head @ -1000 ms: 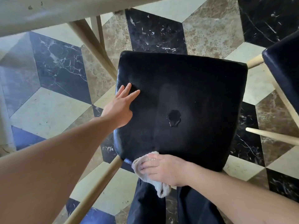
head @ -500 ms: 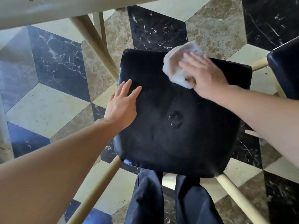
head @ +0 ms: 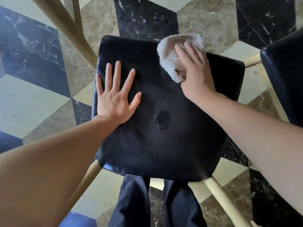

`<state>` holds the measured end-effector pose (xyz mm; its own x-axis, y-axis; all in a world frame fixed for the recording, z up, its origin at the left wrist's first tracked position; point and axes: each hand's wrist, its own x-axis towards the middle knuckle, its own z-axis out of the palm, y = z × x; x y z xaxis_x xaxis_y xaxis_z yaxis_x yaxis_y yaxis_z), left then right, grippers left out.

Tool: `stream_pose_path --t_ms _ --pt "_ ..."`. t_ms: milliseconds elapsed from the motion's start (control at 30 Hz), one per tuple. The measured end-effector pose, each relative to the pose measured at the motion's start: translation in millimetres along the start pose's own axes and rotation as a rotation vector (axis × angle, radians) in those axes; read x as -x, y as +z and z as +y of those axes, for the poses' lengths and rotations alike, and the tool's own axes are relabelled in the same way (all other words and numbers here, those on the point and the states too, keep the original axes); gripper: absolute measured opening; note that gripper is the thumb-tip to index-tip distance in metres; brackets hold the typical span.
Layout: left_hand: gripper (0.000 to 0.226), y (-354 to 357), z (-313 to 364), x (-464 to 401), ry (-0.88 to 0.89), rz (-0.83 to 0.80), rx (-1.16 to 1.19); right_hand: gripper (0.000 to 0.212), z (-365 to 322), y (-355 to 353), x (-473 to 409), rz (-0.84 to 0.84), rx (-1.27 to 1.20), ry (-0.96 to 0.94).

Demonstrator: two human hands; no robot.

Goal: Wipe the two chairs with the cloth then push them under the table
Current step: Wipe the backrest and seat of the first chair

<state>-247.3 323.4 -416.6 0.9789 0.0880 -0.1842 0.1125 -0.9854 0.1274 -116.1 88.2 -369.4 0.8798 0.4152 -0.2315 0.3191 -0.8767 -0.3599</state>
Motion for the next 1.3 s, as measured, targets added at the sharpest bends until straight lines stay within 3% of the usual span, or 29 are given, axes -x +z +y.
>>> stream_pose_path --t_ms 300,400,500,567,633,767,833,900,1067,1200,1300 --pt "0.072 8.1 -3.1 -1.0 0.007 0.053 0.003 0.086 57.9 -28.4 34.9 -0.134 0.231 -0.325" --pt "0.072 7.8 -3.7 -1.0 0.011 0.063 0.01 0.069 85.5 -29.7 84.7 -0.196 0.309 -0.595" --pt "0.072 6.6 -3.9 -1.0 0.013 0.069 0.008 0.077 128.1 -39.7 132.6 -0.312 0.382 -0.791" --pt "0.072 8.4 -4.1 -1.2 0.015 0.076 0.005 0.098 152.2 -49.7 159.1 -0.381 0.427 -0.785" --pt "0.072 9.0 -5.4 -1.1 0.012 0.088 -0.002 0.105 162.2 -53.8 169.4 -0.413 0.426 -0.741" --pt "0.072 9.7 -3.9 -1.9 0.004 0.087 0.002 0.094 150.5 -49.7 165.0 -0.388 0.379 -0.606" --pt "0.073 9.1 -3.4 -1.6 -0.005 0.082 -0.004 0.093 137.8 -43.1 158.3 -0.352 0.31 -0.448" --pt "0.073 8.3 -2.9 -1.0 -0.01 0.078 -0.007 0.099 116.4 -36.5 135.6 -0.28 0.229 -0.252" --pt "0.073 4.2 0.2 -2.1 -0.02 0.062 -0.03 0.082 42.1 -18.5 31.6 0.028 -0.001 0.101" --pt "0.072 3.4 1.2 -1.3 -0.021 0.055 -0.042 0.085 -2.6 -3.8 -7.2 0.044 0.006 0.074" --pt "0.071 3.6 0.2 -0.8 -0.013 0.063 -0.026 0.083 -16.7 2.2 3.3 -0.04 0.057 -0.148"
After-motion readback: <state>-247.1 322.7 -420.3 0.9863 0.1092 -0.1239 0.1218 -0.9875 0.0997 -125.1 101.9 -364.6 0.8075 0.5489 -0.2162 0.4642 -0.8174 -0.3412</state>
